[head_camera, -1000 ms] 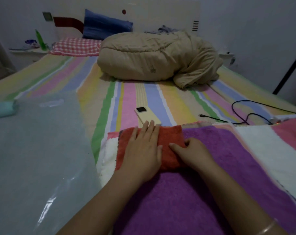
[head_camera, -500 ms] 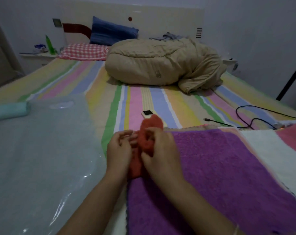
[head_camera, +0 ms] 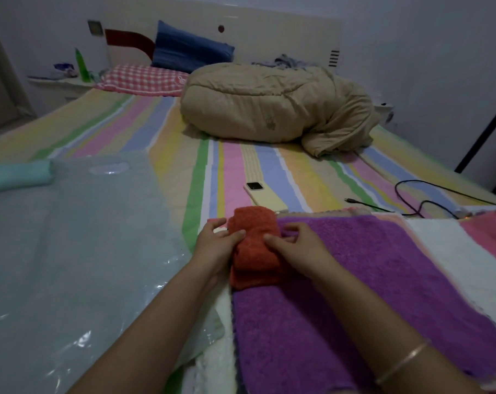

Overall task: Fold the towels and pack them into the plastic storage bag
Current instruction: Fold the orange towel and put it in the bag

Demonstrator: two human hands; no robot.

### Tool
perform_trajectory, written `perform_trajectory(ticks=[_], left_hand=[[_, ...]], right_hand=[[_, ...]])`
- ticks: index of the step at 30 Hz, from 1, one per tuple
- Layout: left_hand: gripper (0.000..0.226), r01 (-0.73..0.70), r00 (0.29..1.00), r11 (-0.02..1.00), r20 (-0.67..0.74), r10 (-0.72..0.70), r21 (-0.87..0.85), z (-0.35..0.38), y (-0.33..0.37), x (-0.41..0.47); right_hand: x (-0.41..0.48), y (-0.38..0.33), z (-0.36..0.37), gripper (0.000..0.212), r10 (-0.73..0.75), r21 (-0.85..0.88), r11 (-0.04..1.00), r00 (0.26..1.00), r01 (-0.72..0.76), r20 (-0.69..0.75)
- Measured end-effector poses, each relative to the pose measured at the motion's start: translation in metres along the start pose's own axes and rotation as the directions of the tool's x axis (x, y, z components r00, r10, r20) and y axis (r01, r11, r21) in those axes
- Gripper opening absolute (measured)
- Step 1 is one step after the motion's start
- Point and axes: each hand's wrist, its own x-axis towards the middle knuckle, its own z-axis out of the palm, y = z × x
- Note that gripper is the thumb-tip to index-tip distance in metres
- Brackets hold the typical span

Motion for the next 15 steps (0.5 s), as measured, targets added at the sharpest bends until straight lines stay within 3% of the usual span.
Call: perform_trajectory(ticks=[2,4,6,7,9,11,15], left_hand=[[0.051,0.002,1.0,1.0,0.015,-0.002,0.015,-0.004,0.0,0.003],[0.047,-0.048,0.999,0.995,0.001,0.048,0.082,-0.014,0.004,0.0],[0.042,-0.206,0.977,0.945,-0.005,0.215,0.255,-0.035,0.01,-0.015],[0.038,-0.302,0.949,0.871,0.031,0.315,0.387,-0.05,0.011,-0.027],[0.035,-0.453,0.87,0.587,0.191,0.454,0.671,-0.089,0.009,-0.058],[0.048,-0.491,0.839,0.283,0.359,0.41,0.824,-0.127,0.003,-0.093],[0.083,-0.455,0.869,-0.007,0.445,0.216,0.891,-0.194,-0.016,-0.129]], right_hand=[[0.003,-0.01,0.002,0.061,0.133,0.044,0.989,0.979,-0.141,0.155],[-0.001,-0.023,0.003,0.037,0.156,0.051,0.984,0.962,-0.172,0.223],[-0.008,-0.036,0.005,0.017,0.155,0.079,0.981,0.958,-0.179,0.24],[-0.012,-0.038,0.007,0.01,0.15,0.124,0.975,0.958,-0.184,0.243],[-0.021,-0.042,0.01,0.006,0.136,0.253,0.946,0.955,-0.204,0.263],[-0.033,-0.043,0.014,0.012,0.118,0.368,0.899,0.942,-0.236,0.314],[-0.065,-0.048,0.024,0.016,0.068,0.491,0.816,0.895,-0.304,0.442]])
